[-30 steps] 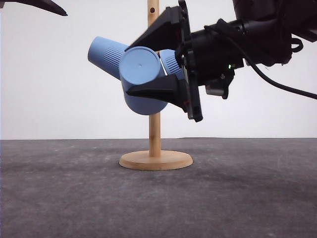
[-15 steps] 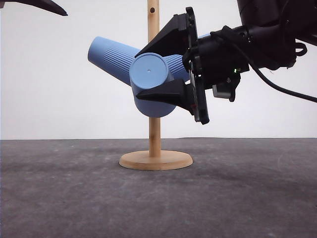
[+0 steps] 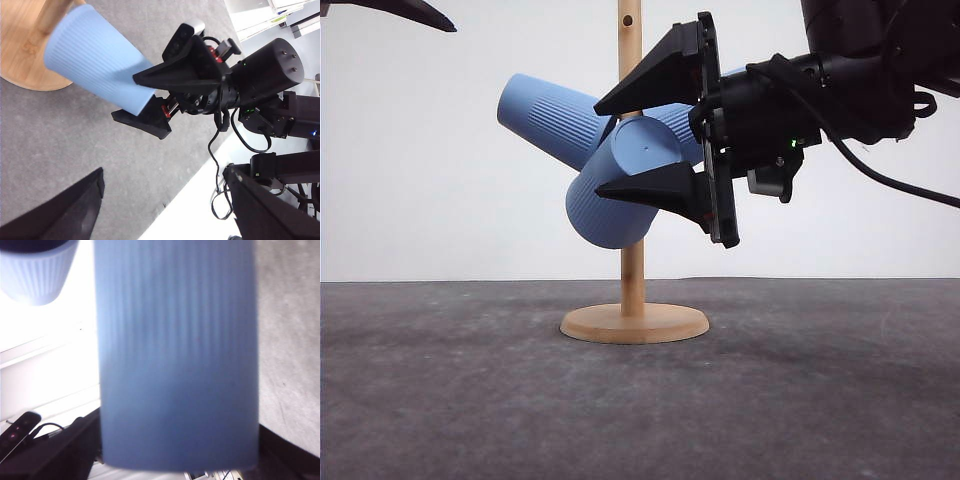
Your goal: Place three cups
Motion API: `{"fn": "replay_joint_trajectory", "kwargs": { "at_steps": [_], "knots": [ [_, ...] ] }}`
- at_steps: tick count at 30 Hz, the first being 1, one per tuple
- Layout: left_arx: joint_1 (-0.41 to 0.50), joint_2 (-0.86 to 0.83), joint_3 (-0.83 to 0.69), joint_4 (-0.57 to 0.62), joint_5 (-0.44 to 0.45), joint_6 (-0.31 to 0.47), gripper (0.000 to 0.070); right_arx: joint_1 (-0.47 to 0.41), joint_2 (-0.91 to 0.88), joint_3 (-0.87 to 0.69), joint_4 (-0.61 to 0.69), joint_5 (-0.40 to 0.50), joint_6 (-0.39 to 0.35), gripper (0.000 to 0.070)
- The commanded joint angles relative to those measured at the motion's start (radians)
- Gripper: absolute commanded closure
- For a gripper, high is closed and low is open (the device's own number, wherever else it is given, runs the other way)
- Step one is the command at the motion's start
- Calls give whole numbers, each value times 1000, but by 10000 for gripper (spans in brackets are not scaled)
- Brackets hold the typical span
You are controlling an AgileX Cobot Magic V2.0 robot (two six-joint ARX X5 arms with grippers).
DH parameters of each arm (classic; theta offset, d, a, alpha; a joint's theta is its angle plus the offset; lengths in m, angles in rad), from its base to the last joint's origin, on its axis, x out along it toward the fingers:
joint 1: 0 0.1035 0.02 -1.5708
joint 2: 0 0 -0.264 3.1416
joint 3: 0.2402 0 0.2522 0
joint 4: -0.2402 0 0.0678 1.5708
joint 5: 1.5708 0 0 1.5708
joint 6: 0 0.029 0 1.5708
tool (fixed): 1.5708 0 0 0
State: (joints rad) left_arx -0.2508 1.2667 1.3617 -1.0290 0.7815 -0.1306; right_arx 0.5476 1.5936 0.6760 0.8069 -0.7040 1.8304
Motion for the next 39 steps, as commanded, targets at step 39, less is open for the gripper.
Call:
{"fn": "replay_joint_trajectory", "kwargs": {
  "at_steps": [39],
  "knots": [
    [-1, 7, 21, -26, 1, 14, 224, 111, -206, 10, -605, 23, -723, 313]
  ]
}}
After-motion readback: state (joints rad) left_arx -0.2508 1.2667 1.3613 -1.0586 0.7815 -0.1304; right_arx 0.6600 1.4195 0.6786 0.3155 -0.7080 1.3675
